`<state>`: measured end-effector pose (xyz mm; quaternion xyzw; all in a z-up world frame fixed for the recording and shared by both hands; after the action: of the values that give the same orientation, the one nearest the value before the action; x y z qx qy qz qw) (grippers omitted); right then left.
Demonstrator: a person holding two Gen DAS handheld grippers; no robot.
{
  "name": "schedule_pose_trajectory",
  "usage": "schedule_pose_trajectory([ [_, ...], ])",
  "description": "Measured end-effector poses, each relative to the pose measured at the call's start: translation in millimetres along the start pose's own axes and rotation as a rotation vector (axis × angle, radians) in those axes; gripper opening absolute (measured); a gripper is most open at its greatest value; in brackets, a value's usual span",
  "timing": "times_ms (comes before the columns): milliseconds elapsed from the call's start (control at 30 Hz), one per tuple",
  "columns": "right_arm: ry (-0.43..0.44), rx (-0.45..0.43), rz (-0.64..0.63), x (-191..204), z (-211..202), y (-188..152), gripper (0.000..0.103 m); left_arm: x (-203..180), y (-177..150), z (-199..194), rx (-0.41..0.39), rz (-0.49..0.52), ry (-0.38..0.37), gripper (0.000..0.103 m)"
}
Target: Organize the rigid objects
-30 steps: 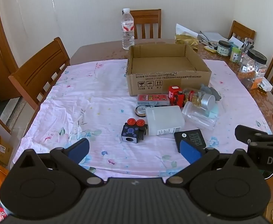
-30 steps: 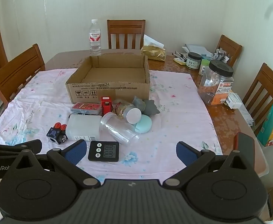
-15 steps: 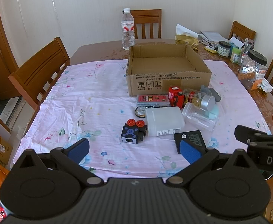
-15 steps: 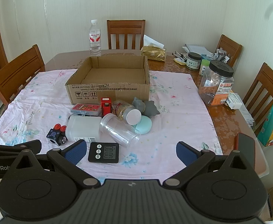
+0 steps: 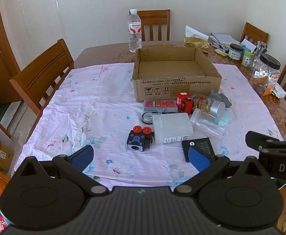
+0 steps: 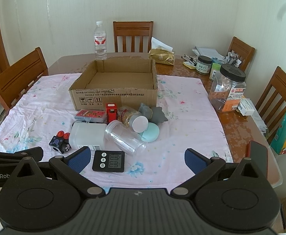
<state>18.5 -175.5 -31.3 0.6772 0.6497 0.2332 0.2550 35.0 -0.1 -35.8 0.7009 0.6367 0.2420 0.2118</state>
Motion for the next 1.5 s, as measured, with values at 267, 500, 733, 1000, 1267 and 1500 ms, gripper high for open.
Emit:
schedule_pose_trajectory([
  [267, -0.002, -0.008, -0.003, -0.7, -2.5, 0.5, 0.103, -0.6, 1.2, -1.6, -0.004, -0.002, 0.000, 0.103],
  [500, 0.001, -0.012, 0.000, -2.4, -4.3, 1.1, 0.103, -0.3, 4.0, -5.8, -0.008, -0.001, 0.002, 0.103],
  [733, 0.003, -0.015, 0.002, -3.1, -5.0, 1.6, 0.103, -1.6, 6.1, -9.1, -0.007, -0.002, 0.007, 0.102],
  [1000, 0.007, -0.023, 0.002, -6.6, -7.0, 3.2, 0.103, -5.2, 7.0, -10.7, -0.010, -0.002, 0.010, 0.102],
  [1267, 0.019, -0.031, 0.008, -8.9, -7.1, 7.2, 0.103, -8.3, 9.6, -10.8, -0.011, 0.002, 0.020, 0.102],
  [1500, 0.029, -0.030, 0.021, -10.4, -1.4, 7.5, 0.103, -10.6, 12.8, -3.2, -0.009, 0.028, 0.009, 0.102],
])
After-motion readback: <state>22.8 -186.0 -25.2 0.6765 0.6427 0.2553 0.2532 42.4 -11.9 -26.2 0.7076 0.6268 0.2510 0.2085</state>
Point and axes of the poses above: each gripper's, at about its wrist camera, not at the fingertips, and z roughly the way its jaws point, x to its left, y to its top, the point moved 5 cm from there along z, roughly the way its jaws point, and after that the axes turned 5 degrees about x, right-handed, at the moved point
